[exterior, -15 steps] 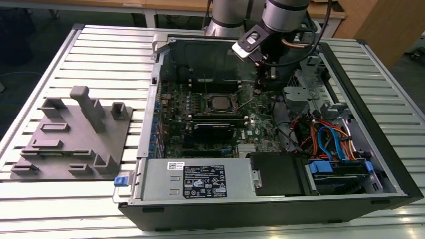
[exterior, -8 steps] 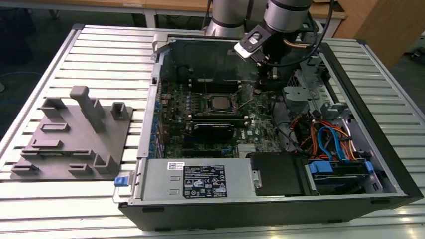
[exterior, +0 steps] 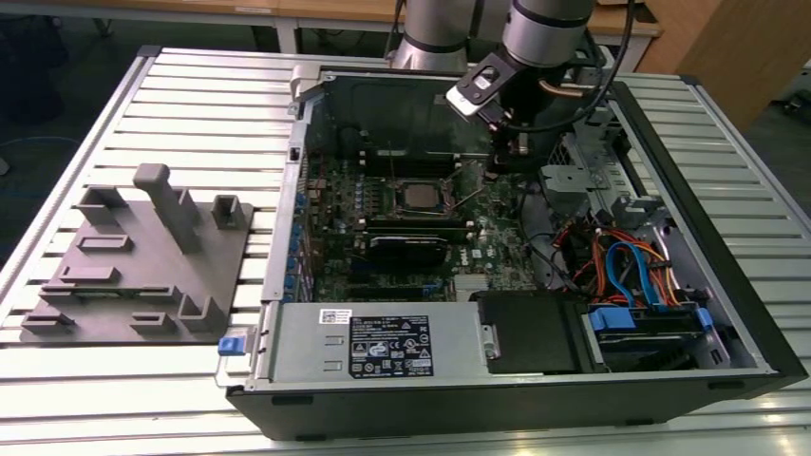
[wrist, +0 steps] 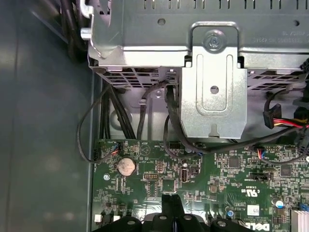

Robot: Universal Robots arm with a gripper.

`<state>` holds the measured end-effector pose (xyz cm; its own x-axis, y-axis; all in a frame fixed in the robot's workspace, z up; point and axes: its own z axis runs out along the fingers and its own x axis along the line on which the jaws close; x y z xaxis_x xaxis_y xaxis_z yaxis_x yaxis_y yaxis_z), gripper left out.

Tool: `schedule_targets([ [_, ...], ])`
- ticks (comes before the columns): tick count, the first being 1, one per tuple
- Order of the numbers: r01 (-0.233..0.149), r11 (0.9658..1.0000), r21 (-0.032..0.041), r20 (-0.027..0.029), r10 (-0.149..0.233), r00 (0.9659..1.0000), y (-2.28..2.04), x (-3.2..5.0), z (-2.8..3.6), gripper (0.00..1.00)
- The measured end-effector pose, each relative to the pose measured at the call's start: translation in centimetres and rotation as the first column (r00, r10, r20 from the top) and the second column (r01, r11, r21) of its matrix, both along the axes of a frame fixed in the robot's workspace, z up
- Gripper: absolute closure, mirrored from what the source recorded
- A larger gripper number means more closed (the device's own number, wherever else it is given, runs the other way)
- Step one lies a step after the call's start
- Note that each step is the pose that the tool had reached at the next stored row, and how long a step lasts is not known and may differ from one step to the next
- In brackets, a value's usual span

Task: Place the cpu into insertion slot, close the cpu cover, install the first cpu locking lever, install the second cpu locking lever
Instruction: 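Close the cpu cover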

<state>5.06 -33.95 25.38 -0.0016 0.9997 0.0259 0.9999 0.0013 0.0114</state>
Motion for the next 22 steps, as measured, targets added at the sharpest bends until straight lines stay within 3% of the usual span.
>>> schedule_targets([
  [22, 0.000, 1.0000, -0.0026, -0.0003, 0.000, 1.0000, 0.00, -0.10, -1.08, 0.89],
])
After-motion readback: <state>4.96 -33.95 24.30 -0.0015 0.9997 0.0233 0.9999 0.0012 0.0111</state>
